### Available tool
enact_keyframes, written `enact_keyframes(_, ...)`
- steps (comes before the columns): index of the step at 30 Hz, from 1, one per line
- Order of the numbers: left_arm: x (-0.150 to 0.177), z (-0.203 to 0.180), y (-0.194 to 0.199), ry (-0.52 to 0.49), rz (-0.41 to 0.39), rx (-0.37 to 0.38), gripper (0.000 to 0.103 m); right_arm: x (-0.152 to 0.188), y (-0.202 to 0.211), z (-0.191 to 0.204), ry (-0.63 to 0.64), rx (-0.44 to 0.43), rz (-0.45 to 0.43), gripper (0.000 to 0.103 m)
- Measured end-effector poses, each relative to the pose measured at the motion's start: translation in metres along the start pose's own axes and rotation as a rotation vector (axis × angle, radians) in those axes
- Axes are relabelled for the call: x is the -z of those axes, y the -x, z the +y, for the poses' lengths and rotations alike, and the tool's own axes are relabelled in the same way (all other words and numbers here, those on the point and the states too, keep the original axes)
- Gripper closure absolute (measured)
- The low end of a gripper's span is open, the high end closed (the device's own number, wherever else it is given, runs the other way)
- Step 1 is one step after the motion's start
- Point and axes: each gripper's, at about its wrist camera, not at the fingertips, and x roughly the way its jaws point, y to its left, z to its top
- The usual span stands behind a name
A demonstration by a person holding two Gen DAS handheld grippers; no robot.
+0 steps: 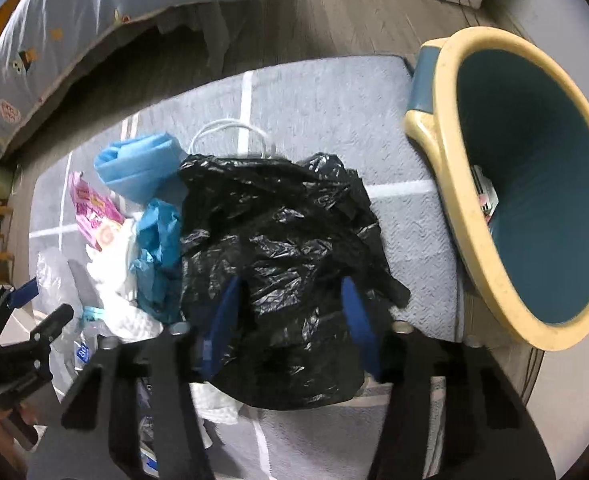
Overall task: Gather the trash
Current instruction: 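Grasp the black plastic bag with the right tool while the left tool grasps the clear plastic wrap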
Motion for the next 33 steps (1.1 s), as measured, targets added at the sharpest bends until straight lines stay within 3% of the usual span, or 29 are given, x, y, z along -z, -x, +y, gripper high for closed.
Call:
enact_keyframes(2, -0.001, -0.001, 0.001, -0.014, 0.001, -0.008, 0.043, -0.002, 0.005, 0.001, -0.009, -0.033, -0.012, 0.078)
enact_keyframes(3, -0.001, -0.002, 0.002, -0.028, 0.000, -0.018, 0.049, -0.003, 0.008, 0.002, -0.007, -0.052, -0.025, 0.080)
enact_keyframes(4, -0.002, -0.002, 0.003, -0.038, -0.002, -0.020, 0.052, -0.003, 0.010, 0.003, -0.002, -0.068, -0.031, 0.097)
enact_keyframes(5, -0.002, -0.002, 0.004, -0.045, -0.001, -0.021, 0.059, -0.004, 0.011, 0.004, 0.001, -0.079, -0.033, 0.103)
enact_keyframes(12, -0.002, -0.005, 0.022, -0.062, -0.041, -0.009, 0.073, -0.002, 0.033, -0.002, -0.024, -0.091, -0.089, 0.103)
enact_keyframes(18, 0.003, -0.004, 0.048, -0.056, -0.107, -0.020, 0.076, 0.003, 0.065, -0.014, -0.091, -0.158, -0.181, 0.103)
enact_keyframes(21, 0.003, -0.003, 0.059, -0.040, -0.132, -0.009, 0.076, 0.006, 0.063, -0.015, -0.110, -0.140, -0.159, 0.102)
enact_keyframes(22, 0.003, -0.004, 0.060, -0.039, -0.134, -0.007, 0.076, 0.004, 0.058, -0.015, -0.115, -0.122, -0.151, 0.099)
enact_keyframes(24, 0.001, -0.007, 0.062, -0.043, -0.136, -0.002, 0.076, 0.000, 0.050, -0.013, -0.108, -0.100, -0.132, 0.075)
enact_keyframes(25, 0.002, -0.008, 0.062, -0.045, -0.136, 0.004, 0.076, -0.001, 0.045, -0.010, -0.095, -0.070, -0.120, 0.055)
enact_keyframes(26, -0.001, -0.008, 0.060, -0.049, -0.136, 0.007, 0.076, -0.001, 0.040, -0.007, -0.074, -0.036, -0.111, 0.050)
enact_keyframes(27, -0.002, -0.009, 0.060, -0.054, -0.136, 0.008, 0.076, -0.003, 0.032, -0.002, -0.047, 0.011, -0.092, 0.050)
enact_keyframes(31, -0.008, -0.009, 0.054, -0.065, -0.129, 0.010, 0.076, -0.001, 0.003, 0.005, -0.005, 0.056, 0.001, 0.051)
enact_keyframes(33, -0.009, -0.007, 0.054, -0.059, -0.133, 0.016, 0.076, 0.000, 0.000, 0.010, 0.020, 0.058, 0.007, 0.070)
